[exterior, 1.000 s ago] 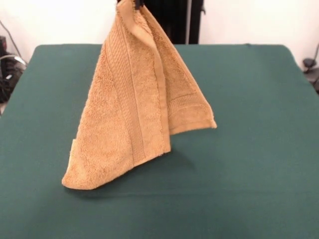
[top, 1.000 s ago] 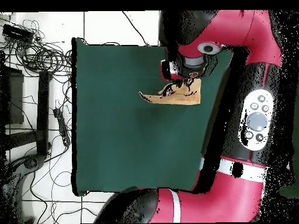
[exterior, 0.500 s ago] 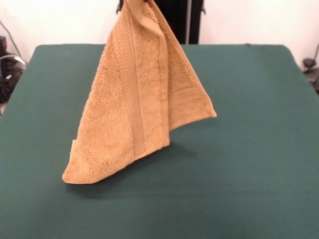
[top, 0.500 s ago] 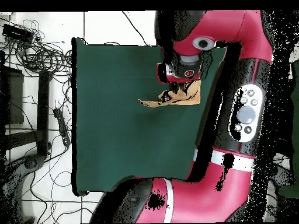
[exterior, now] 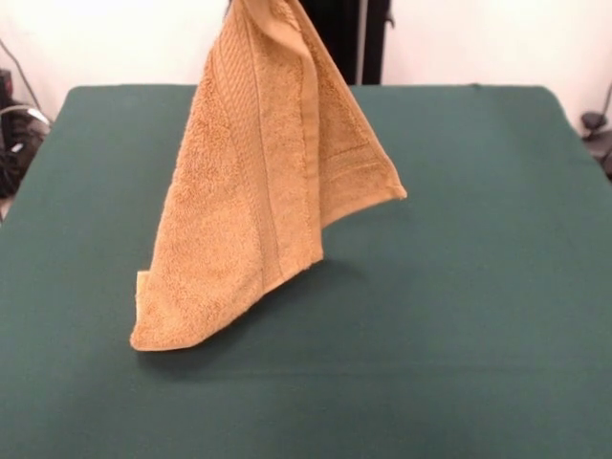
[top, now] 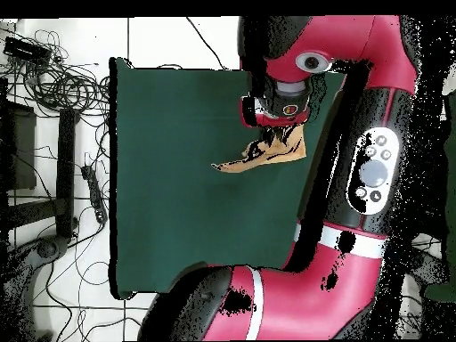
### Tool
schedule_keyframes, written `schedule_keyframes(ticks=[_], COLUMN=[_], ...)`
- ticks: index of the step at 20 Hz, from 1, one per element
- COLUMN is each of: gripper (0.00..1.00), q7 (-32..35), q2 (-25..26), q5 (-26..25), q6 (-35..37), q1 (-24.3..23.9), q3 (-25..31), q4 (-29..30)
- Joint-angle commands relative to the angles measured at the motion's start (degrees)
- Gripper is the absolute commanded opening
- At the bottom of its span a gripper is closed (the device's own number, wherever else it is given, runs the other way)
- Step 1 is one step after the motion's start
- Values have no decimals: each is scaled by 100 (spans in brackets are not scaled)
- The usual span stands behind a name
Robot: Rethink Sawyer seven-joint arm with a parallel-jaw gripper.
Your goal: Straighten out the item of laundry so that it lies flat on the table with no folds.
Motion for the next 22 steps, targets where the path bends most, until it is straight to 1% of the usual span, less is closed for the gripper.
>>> schedule_keyframes(ticks=[1,10,15,22], gripper=[0,0,0,0], q7=[-341,-458,-362,-350], q2=[-17,-9,-165,-244], q5=[-135,-138,-6,-9], q6=[390,357,68,-86], q1=[236,236,215,246], q3=[349,354,287,214], q4=[225,201,492,653])
